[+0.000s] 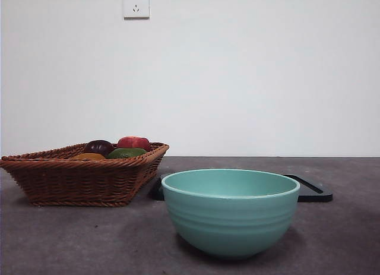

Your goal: Pick up the wifruite, put it on the bowl, pick up the plate, put it on desk

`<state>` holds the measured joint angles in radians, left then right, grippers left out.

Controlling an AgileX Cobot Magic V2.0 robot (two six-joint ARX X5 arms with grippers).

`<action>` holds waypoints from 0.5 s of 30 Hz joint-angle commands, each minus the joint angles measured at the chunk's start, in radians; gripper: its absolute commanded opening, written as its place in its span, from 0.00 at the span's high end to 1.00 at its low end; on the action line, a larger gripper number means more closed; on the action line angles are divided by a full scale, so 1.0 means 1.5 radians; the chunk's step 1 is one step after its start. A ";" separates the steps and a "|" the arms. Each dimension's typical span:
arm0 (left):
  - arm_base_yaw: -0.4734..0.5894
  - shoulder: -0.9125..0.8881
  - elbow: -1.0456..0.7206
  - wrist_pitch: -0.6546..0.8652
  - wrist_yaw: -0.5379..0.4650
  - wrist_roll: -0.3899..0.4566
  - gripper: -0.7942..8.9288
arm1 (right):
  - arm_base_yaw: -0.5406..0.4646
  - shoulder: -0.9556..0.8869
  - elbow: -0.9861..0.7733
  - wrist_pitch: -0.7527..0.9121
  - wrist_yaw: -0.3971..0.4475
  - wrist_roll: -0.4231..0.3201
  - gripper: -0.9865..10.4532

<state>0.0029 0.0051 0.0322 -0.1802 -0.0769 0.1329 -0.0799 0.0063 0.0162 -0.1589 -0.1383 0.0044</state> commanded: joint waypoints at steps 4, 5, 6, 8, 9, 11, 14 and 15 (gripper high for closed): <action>0.002 -0.002 -0.014 -0.005 -0.002 -0.005 0.91 | -0.001 -0.002 -0.003 0.006 0.001 0.007 0.91; 0.002 -0.002 -0.014 -0.005 -0.002 -0.005 0.91 | -0.001 -0.002 -0.003 0.006 0.001 0.007 0.91; 0.002 -0.002 -0.014 -0.005 -0.002 -0.005 0.91 | -0.001 -0.002 -0.003 0.006 0.001 0.007 0.91; 0.002 -0.002 -0.014 -0.005 -0.002 -0.005 0.91 | -0.001 -0.002 -0.003 0.006 0.001 0.007 0.91; 0.002 -0.002 -0.014 -0.005 -0.002 -0.005 0.91 | -0.001 -0.002 -0.003 0.006 0.001 0.007 0.91; 0.002 -0.002 -0.014 -0.005 -0.002 -0.005 0.91 | -0.001 -0.002 -0.003 0.006 0.001 0.007 0.91; 0.002 -0.002 -0.014 -0.005 -0.002 -0.005 0.91 | -0.001 -0.002 -0.003 0.006 0.001 0.007 0.91; 0.002 -0.002 -0.014 -0.005 -0.002 -0.005 0.91 | -0.001 -0.002 -0.003 0.006 0.001 0.007 0.91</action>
<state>0.0029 0.0051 0.0322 -0.1802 -0.0769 0.1329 -0.0795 0.0063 0.0162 -0.1589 -0.1387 0.0044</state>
